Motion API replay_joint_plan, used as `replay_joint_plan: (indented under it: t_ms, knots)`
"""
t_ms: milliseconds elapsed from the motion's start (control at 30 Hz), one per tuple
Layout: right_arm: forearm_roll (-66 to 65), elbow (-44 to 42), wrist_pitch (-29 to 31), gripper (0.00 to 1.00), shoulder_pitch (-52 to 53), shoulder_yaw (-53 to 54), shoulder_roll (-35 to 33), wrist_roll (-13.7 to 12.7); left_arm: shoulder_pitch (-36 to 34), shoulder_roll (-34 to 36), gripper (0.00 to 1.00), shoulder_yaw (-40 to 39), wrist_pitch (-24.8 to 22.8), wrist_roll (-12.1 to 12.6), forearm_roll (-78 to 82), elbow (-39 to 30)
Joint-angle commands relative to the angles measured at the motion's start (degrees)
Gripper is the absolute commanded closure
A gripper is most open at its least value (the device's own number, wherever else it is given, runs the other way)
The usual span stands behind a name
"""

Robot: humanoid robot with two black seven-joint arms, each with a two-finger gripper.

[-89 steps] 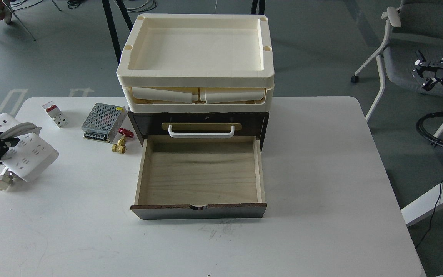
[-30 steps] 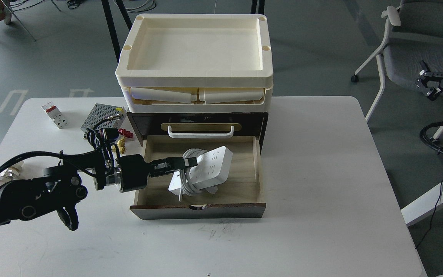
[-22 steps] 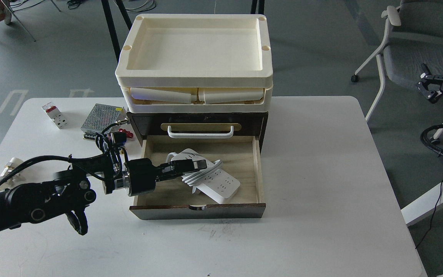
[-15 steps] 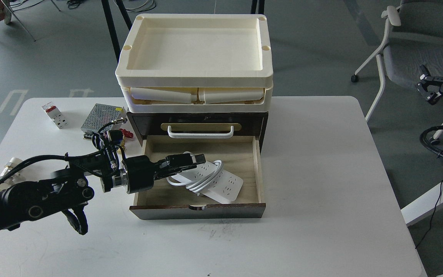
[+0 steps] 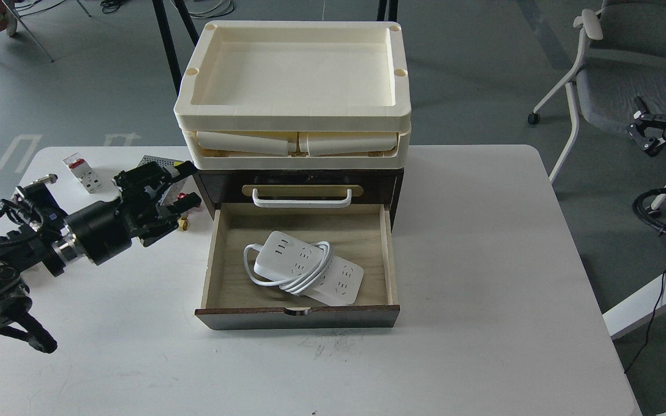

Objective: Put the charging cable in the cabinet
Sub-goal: 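Withdraw the left gripper from the drawer toward the table edge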

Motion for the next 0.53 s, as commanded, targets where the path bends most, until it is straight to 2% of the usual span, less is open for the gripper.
replay_joint_plan:
  t_ms: [0, 100, 200, 267, 367, 500]
  knots:
    - [-0.01, 1.62, 0.00, 0.00, 0.00, 2.58, 0.09, 0.00, 2.94, -0.09, 0.19, -13.82, -0.01, -0.01, -5.25, 2.82]
    - [-0.37, 6.09, 0.00, 0.00, 0.79, 3.03, -0.17, 0.00, 0.14, 0.26, 0.19, -16.84, -0.01, -0.01, -9.83, 11.33]
    - [-0.46, 11.55, 0.00, 0.00, 2.19, 3.12, -0.78, 0.09, -10.21, -0.53, 0.18, -16.31, -0.01, -0.01, -10.28, 23.54]
    - [-0.72, 14.80, 0.00, 0.00, 2.81, 3.12, -0.87, 0.09, -14.62, -2.46, 0.17, -14.82, -0.01, -0.01, -10.46, 30.06]
    - [-1.42, 18.49, 0.00, 0.00, 2.38, 3.20, -0.78, 0.09, -16.66, -3.96, 0.14, -12.97, -0.01, -0.01, -10.19, 31.23]
    - [-1.42, 18.86, 0.00, 0.00, 1.41, 5.22, -0.96, 0.44, -16.75, -4.05, 0.12, -11.57, -0.01, -0.01, -10.02, 31.14]
